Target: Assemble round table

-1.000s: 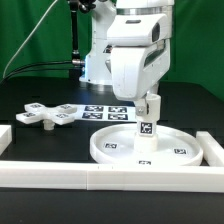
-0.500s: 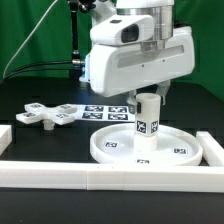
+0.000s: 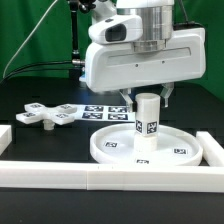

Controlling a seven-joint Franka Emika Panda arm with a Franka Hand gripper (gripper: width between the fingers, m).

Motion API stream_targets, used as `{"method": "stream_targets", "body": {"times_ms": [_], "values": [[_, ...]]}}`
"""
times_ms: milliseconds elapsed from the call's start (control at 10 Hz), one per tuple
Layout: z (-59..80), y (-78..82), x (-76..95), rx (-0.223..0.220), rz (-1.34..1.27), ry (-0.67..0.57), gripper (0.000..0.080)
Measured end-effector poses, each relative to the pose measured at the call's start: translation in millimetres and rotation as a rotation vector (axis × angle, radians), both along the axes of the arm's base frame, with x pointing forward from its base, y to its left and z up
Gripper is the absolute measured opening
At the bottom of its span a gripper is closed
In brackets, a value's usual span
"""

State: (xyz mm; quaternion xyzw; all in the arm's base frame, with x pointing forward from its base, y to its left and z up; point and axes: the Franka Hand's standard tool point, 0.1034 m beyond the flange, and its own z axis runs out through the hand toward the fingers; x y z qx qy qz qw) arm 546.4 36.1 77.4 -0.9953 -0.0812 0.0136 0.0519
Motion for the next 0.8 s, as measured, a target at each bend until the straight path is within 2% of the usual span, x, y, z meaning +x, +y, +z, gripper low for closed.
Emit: {"method": "stream_targets", "body": {"times_ms": [100, 400, 600, 800], "values": [[0.4, 0.5, -0.2, -0.002, -0.064, 0.006, 0.0407], [0.5, 1.6, -8.2, -0.029, -0.498, 0.058, 0.0407], [-1.8, 4.3, -9.6, -0.025, -0.757, 0.091, 0.0407], [-1.9, 5.2, -9.6, -0.025, -0.845, 0.101, 0.0409]]}}
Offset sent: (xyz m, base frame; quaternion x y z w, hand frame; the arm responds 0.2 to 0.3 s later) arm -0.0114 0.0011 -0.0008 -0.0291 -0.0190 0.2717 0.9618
